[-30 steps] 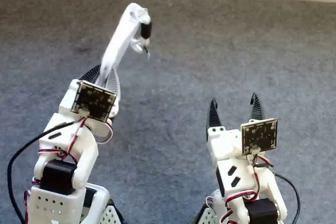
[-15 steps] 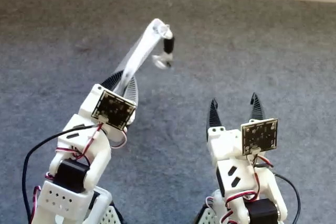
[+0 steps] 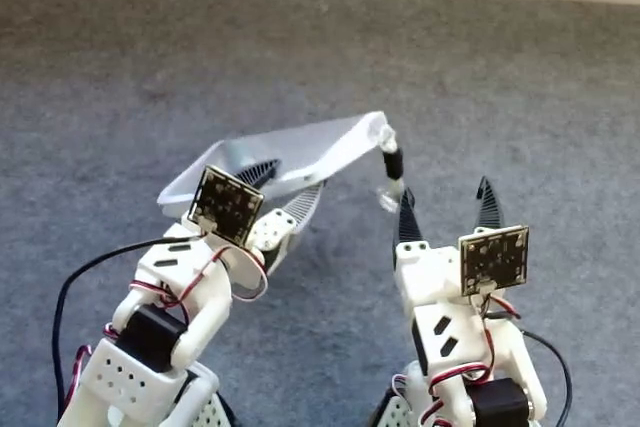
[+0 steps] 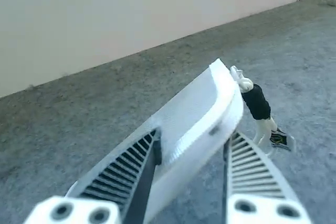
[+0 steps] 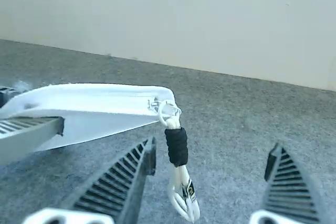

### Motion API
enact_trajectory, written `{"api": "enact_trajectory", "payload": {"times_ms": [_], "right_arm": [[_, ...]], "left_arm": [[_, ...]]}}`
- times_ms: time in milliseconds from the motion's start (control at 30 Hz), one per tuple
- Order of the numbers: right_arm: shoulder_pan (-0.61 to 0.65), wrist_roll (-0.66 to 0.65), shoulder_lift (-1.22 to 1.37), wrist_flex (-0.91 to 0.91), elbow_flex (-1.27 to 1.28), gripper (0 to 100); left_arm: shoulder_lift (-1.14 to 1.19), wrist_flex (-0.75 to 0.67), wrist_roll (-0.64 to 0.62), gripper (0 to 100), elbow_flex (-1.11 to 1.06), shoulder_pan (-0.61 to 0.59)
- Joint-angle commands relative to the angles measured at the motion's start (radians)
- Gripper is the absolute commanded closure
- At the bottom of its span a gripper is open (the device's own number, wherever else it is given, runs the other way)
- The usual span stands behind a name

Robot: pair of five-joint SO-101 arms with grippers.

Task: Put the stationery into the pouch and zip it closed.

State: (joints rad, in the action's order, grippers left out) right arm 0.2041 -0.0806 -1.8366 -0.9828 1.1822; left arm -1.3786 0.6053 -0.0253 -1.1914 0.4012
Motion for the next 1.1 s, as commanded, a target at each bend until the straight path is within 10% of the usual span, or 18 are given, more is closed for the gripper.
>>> {"api": "enact_trajectory", "payload": {"times_ms": [0, 467, 1067], "right_arm": [[-0.001, 0.003, -0.001, -0.004, -0.008, 69.1], [-0.056, 0.002, -0.001, 0.004, -0.01, 69.1], [-0.058, 0.008, -0.001, 0.065, 0.05, 69.2]], "left_arm": [[-0.022, 0.015, -0.017, 81, 0.027, 0.056], [-0.211, 0.247, -0.15, 81, 0.151, 0.12], [-0.429, 0.186, -0.144, 82, -0.007, 0.12]]}}
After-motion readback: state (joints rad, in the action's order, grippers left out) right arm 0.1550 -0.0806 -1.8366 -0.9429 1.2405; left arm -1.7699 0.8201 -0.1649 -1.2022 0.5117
